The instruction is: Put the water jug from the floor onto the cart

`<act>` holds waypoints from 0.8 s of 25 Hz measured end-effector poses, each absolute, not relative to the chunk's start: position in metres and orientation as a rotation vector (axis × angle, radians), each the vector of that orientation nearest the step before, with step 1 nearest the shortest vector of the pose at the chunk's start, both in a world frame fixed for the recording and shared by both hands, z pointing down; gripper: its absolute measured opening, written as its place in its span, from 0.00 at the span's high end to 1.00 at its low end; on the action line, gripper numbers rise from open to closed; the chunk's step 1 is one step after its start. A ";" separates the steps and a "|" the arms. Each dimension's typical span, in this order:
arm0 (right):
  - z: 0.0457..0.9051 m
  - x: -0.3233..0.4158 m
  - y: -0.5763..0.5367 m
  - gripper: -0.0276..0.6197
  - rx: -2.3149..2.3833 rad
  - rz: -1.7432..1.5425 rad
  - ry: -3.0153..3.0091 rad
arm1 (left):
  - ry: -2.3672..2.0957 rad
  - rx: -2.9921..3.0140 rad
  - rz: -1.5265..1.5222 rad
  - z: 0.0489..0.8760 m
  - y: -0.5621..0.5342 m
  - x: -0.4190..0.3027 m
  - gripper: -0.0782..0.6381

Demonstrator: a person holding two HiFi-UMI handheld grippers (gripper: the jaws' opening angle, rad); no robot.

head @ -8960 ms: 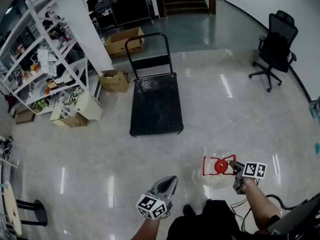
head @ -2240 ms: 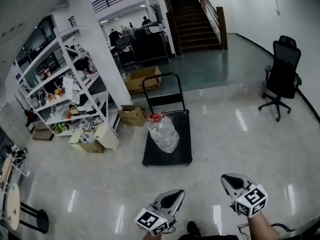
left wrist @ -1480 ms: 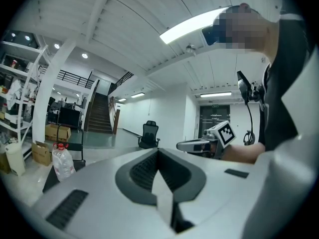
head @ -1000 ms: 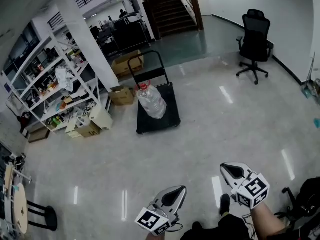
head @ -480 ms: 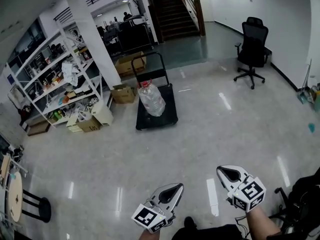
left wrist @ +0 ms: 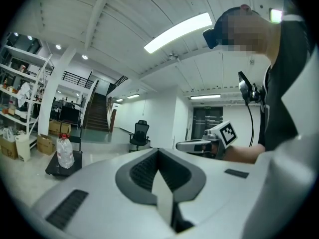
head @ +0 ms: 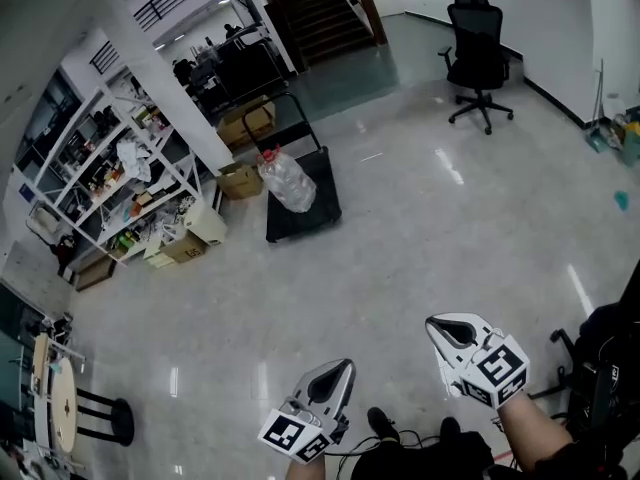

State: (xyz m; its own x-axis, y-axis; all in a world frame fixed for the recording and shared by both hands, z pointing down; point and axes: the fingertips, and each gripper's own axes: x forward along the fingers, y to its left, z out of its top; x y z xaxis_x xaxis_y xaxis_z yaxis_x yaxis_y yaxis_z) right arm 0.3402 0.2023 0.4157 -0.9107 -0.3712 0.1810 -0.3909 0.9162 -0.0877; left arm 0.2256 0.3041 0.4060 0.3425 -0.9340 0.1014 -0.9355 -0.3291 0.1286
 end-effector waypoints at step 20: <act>0.391 0.329 0.281 0.95 0.721 0.221 -2.902 | -1.689 2.486 -0.042 0.384 0.385 0.212 0.89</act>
State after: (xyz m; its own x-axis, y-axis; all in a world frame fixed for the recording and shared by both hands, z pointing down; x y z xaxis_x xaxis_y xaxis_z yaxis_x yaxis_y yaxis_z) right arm 0.3294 0.2806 0.3913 -0.8748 -0.4523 0.1734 -0.4734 0.8742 -0.1078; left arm 0.2121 0.3854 0.3843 0.3712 -0.9271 0.0529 -0.9233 -0.3624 0.1274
